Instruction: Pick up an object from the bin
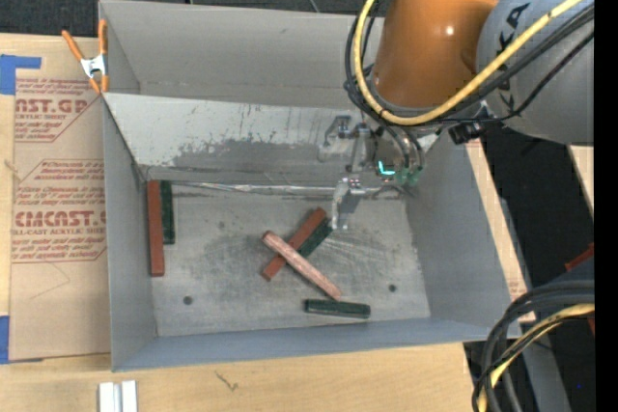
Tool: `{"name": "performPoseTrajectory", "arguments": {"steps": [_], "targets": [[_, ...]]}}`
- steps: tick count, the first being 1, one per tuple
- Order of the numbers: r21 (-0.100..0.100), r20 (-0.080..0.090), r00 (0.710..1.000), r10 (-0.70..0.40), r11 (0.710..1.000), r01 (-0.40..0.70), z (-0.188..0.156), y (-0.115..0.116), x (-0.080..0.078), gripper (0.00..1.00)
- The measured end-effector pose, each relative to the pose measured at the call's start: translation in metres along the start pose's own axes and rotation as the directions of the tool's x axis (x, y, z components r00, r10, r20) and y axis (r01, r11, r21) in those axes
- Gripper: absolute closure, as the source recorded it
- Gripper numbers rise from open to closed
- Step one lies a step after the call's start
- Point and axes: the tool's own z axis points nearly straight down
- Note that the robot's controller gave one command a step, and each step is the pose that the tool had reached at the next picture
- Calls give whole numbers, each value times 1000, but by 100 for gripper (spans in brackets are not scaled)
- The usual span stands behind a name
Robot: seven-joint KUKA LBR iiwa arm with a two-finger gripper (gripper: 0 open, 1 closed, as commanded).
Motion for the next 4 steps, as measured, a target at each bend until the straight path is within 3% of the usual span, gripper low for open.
{"name": "performPoseTrajectory", "arguments": {"steps": [1,2,4], "targets": [[0,8,1000,1,1000,-1,-4,0,-1,0],[1,10,994,-113,994,113,56,-2,-7,0],[3,7,905,-425,905,425,115,-15,-12,0]]}}
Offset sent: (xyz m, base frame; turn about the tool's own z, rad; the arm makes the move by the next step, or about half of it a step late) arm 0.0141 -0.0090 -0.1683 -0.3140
